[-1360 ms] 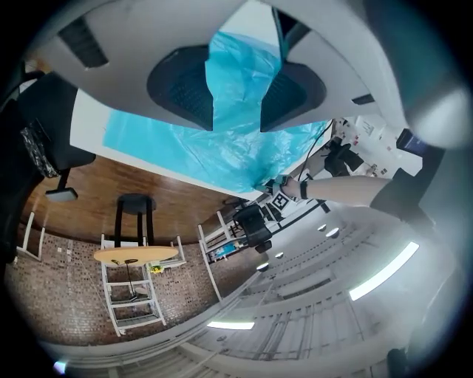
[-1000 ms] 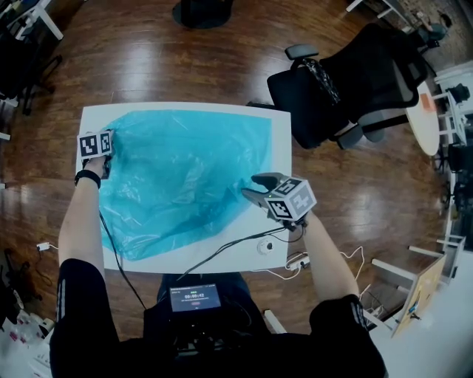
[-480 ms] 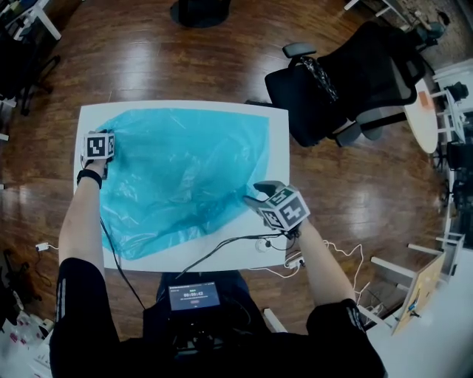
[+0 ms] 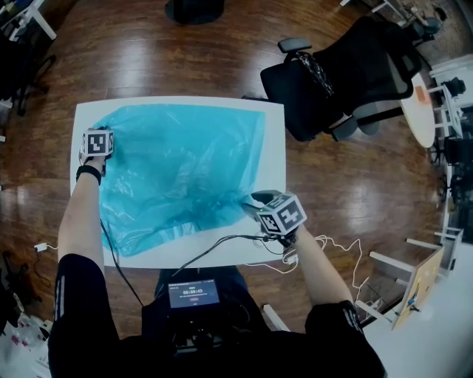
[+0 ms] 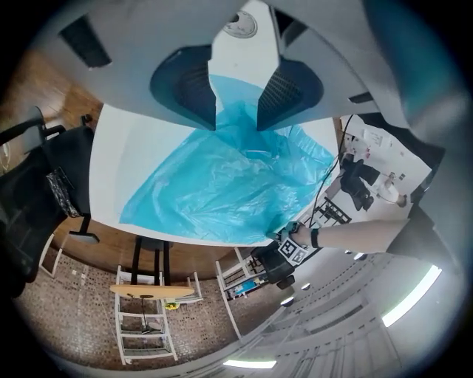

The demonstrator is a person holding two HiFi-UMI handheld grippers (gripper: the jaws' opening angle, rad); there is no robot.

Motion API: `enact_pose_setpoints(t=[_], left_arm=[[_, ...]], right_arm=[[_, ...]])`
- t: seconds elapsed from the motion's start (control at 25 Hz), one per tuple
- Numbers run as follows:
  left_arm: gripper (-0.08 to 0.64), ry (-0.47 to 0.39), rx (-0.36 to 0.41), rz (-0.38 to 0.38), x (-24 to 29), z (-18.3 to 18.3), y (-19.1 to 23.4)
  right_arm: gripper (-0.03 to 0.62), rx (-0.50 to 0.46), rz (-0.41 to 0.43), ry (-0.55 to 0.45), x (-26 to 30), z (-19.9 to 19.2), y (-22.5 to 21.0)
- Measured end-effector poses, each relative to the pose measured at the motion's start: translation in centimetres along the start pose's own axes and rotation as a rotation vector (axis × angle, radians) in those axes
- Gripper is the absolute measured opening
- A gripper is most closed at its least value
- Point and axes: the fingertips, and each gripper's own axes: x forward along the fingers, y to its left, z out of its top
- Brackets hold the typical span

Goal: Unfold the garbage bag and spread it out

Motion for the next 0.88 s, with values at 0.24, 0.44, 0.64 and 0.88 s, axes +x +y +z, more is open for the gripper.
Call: enact_pose_setpoints(t=[0.24,0.44,0.64,0.88], left_arm=[[0.047,0.003,0.012,-0.010,0.1,-0.1,0.0],[0.047,-0.002,0.016,-0.007,0.1,-0.1,0.0],[0.046,-0.003,0.009,-0.016,0.1,0.0,0.0],[0.046,-0.004,0.007,-0.018,0.0,-0.1,-0.1]], right_arm=[[0.163,0.067,-0.065,0.028,-0.5,-3.5,-1.2],[0.175,0.086,-0.018,-0.059,-0.4,-3.5,-0.4],[0.179,0.007,-0.014,-0.087,0.2,-2.6,0.2],[0.018,0.018,-0.050,-0.096,-0.8,-2.8,0.6]])
